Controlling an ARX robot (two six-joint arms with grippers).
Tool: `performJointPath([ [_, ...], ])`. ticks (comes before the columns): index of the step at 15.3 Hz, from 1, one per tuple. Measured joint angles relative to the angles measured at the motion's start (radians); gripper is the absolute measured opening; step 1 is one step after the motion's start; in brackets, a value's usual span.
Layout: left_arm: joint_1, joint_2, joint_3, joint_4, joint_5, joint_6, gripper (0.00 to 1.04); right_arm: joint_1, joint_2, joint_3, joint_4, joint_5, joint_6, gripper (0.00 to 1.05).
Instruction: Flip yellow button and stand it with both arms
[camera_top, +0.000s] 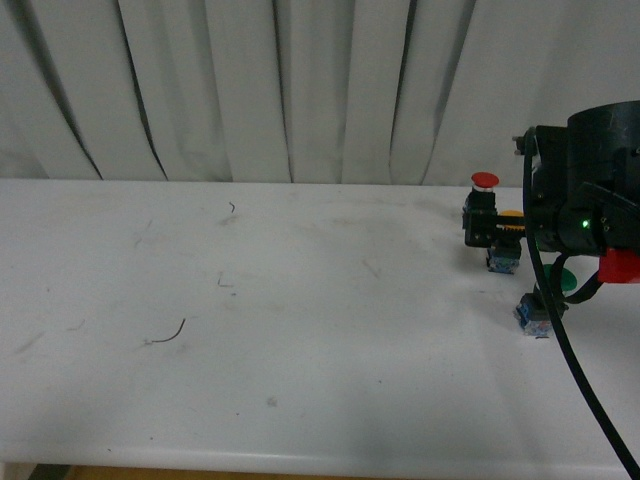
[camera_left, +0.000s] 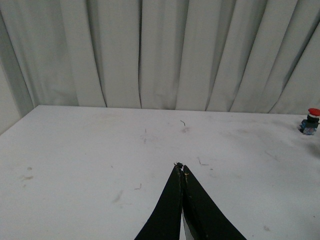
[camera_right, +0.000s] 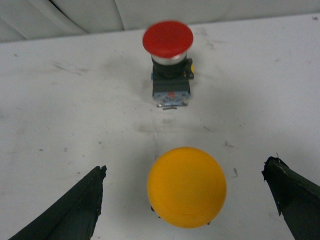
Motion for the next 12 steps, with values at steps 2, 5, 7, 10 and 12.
performJointPath([
  [2,0.000,0.000,0.000,0.000,0.000,0.000,0.02,-0.012,-0.079,-0.064,0.050,-0.034,0.000,0.98],
  [5,0.000,0.000,0.000,0.000,0.000,0.000,0.02,-0.050,-0.272,-0.248,0.224,-0.076,-0.013,0.98],
  [7,0.000,0.000,0.000,0.000,0.000,0.000,0.02,-0.085,-0.468,-0.440,0.358,-0.137,-0.027,0.98],
  [10,0.000,0.000,0.000,0.000,0.000,0.000,0.02,-0.112,-0.853,-0.754,0.402,-0.224,-0.025,0.95],
  [12,0.000,0.000,0.000,0.000,0.000,0.000,0.02,-0.095,-1.190,-0.983,0.201,-0.077,-0.083,0.70],
])
